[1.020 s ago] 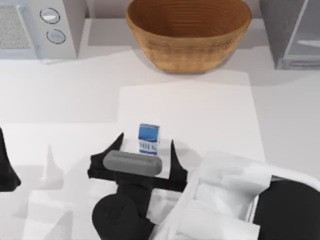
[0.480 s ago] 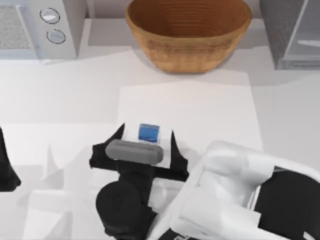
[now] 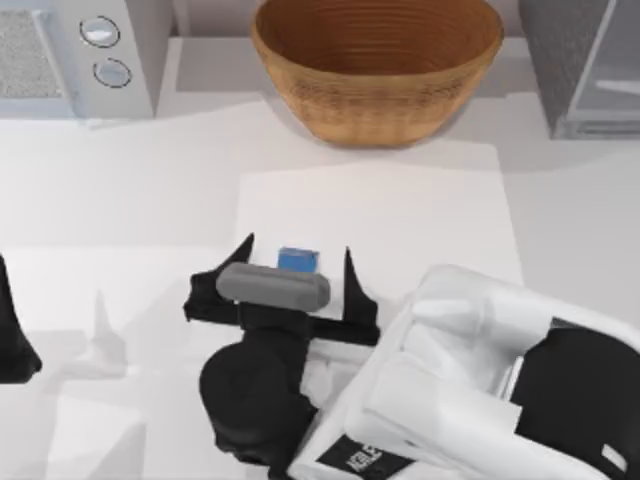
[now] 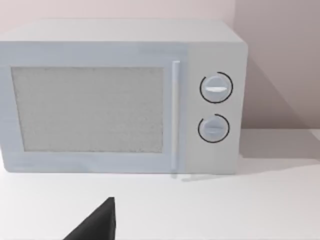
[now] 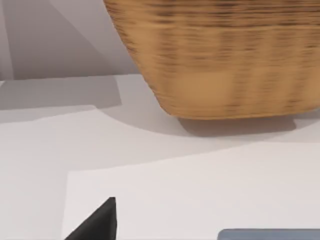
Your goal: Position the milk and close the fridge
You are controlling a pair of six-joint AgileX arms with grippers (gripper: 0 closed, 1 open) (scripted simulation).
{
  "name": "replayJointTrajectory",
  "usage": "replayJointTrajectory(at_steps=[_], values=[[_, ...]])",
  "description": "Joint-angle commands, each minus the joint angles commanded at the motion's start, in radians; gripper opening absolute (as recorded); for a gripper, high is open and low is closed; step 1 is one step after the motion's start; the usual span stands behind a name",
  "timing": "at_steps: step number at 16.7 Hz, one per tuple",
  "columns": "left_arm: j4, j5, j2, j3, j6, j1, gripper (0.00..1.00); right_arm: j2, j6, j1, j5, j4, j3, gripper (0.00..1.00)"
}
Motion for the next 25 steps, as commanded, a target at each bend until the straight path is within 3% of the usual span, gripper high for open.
replayJointTrajectory(at_steps=[12,25], values=[[0.000,0.000,0.000,0.000,0.000,0.000,1.00,0.000,0.000,0.000,0.000,0.000,0.000,0.02],[0.000,0.000,0.000,0.000,0.000,0.000,1.00,-0.041,0.002,0.004,-0.002,-0.031,-0.012,0.00]])
